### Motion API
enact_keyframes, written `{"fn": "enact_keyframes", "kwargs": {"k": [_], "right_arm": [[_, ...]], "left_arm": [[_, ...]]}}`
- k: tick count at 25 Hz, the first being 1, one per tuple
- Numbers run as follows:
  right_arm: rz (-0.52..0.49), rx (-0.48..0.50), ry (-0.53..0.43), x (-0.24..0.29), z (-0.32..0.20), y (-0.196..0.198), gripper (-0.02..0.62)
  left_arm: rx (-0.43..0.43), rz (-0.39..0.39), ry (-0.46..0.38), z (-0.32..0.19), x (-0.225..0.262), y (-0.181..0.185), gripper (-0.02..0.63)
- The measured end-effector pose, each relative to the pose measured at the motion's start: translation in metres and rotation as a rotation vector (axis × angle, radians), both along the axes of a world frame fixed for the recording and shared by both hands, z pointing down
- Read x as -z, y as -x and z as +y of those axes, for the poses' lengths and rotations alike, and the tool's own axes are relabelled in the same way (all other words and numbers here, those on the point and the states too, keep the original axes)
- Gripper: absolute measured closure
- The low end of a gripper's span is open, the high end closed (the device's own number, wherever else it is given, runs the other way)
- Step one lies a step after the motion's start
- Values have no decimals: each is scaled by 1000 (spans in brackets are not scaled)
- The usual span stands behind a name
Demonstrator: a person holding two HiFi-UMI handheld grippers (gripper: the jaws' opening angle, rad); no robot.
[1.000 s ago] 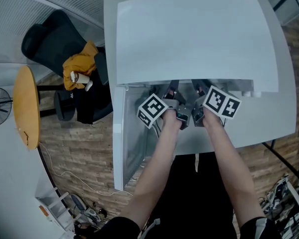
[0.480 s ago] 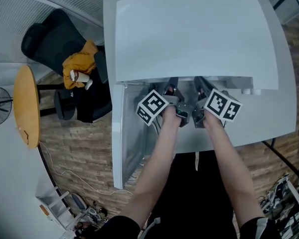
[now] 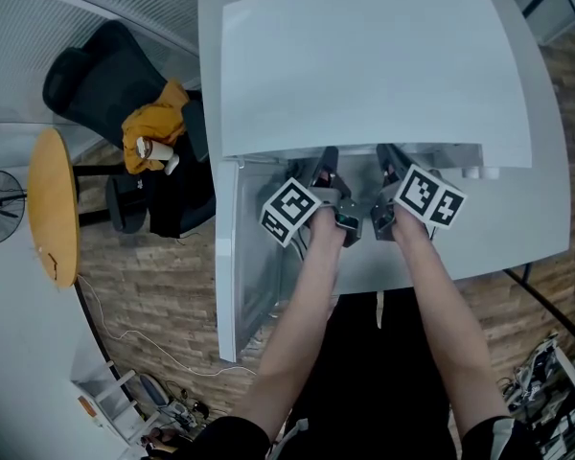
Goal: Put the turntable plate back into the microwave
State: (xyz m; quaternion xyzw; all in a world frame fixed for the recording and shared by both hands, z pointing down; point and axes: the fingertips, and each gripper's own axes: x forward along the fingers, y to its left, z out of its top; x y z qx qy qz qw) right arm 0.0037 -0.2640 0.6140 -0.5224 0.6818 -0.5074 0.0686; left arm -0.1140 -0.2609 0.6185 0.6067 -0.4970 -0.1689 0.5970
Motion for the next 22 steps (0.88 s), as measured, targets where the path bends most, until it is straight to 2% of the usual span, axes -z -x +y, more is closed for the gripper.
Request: {"fn": "enact_keyframes", "kwargs": {"k": [11,22], "right_arm": [[30,-4,-42,20,10,-7,597],[81,36,-125,64,47,-14,591]], "left_arm": [[-20,-8,-59,8,19,-3,561],[-91,-49,-113,49,55,-23,580]]}}
